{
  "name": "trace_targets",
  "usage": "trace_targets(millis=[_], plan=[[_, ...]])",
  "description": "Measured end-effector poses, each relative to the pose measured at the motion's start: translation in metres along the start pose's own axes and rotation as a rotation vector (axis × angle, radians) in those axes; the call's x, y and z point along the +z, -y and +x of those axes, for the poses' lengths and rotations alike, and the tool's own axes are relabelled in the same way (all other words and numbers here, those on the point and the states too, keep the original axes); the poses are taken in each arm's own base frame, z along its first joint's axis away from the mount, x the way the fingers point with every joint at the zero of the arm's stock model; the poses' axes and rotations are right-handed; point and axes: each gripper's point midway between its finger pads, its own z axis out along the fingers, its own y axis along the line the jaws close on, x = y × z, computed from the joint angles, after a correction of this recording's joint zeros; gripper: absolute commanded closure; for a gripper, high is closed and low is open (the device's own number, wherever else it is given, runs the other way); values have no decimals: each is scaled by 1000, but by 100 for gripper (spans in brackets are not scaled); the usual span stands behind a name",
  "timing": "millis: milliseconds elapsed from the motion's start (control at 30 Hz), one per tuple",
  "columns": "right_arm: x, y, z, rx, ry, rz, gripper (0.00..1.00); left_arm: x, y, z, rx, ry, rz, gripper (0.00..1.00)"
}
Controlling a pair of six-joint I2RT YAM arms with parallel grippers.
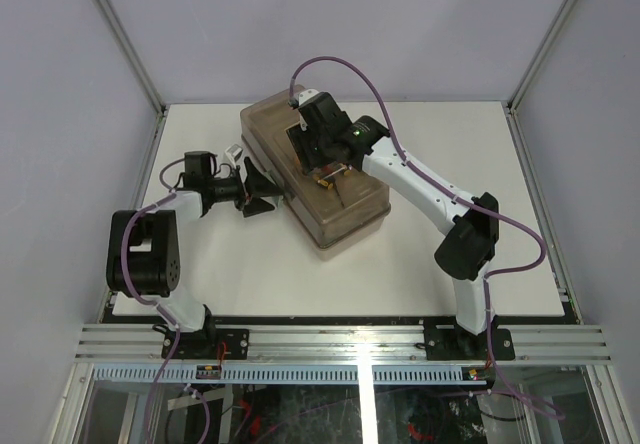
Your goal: Pack the tool kit
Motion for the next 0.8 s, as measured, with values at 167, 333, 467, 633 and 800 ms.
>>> trace_targets(millis=[167, 333, 467, 633, 800], plan=[[1, 0, 2, 0, 0, 0, 41, -10, 1, -4, 13, 22, -6, 18], [1, 0, 1, 1, 4, -1, 41, -14, 4, -6, 21, 32, -7, 26], [1, 0, 1, 1, 4, -1, 41, -14, 5, -6, 15, 31, -6, 27], [2, 0, 2, 0, 2, -1, 42, -10, 13, -7, 21, 24, 5, 28], [2, 0, 2, 0, 1, 0, 42, -4, 21, -9, 24, 21, 20, 28]])
